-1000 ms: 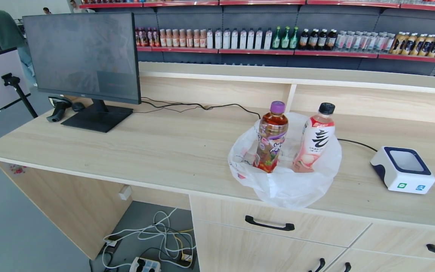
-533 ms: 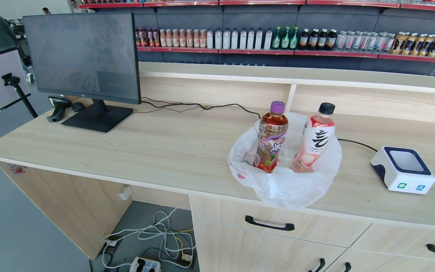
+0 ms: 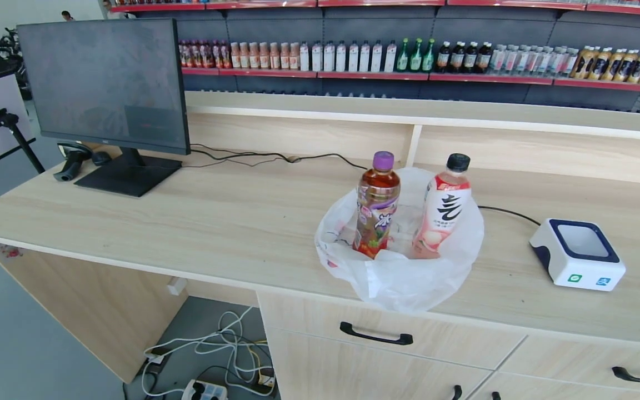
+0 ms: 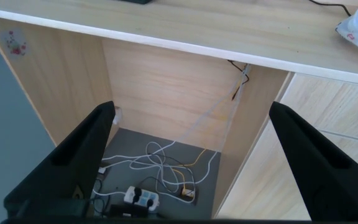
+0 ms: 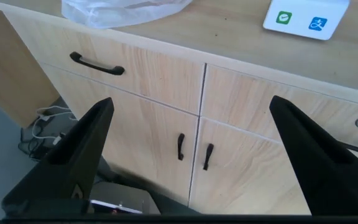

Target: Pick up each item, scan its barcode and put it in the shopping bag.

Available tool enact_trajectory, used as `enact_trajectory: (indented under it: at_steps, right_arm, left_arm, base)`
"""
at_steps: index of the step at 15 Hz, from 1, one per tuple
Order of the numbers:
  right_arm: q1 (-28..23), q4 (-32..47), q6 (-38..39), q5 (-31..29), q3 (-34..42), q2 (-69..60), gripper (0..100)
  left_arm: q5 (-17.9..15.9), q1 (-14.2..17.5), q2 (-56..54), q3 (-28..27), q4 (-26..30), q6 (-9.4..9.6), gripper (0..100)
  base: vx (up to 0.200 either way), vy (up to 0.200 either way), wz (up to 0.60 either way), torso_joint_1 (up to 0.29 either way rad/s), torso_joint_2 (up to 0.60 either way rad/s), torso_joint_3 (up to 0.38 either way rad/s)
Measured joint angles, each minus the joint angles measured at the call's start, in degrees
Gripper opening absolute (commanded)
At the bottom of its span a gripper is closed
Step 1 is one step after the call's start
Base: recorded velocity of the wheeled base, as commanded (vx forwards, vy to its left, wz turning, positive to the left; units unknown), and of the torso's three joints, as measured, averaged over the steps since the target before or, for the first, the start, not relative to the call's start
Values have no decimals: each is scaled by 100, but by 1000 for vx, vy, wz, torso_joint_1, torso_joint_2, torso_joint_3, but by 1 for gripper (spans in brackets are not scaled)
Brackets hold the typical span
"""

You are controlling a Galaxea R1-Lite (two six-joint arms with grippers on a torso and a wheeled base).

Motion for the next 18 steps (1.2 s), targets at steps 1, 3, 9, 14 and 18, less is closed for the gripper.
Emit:
enact_trajectory:
  at_steps: [1,3,9,14,18]
  right_arm:
    - [76,-2,5,2,0,0,100]
    - [317,-2,5,-2,0,6,100]
    - [1162,2,5,-2,0,-193,100]
    - [1247,-2,-60,6,-2,-477,100]
    - [1241,-2,-68,6,0,-495,100]
  left_arm:
    - [0,-7,0,0,4,0,100]
    - [0,-5,0,0,4,2,100]
    - [0,-5,0,0,4,-1,100]
    - [2,-7,0,0,6,-4,100]
    - [4,-7,0,0,4,-6,100]
  base:
    - [-200,0,-600,2,2,7]
    - [-200,0,-600,10,5,0]
    - [-200,0,-300,3,2,2]
    - [-80,0,0,0,0,0]
    - [0,-50,0,1,1,-1]
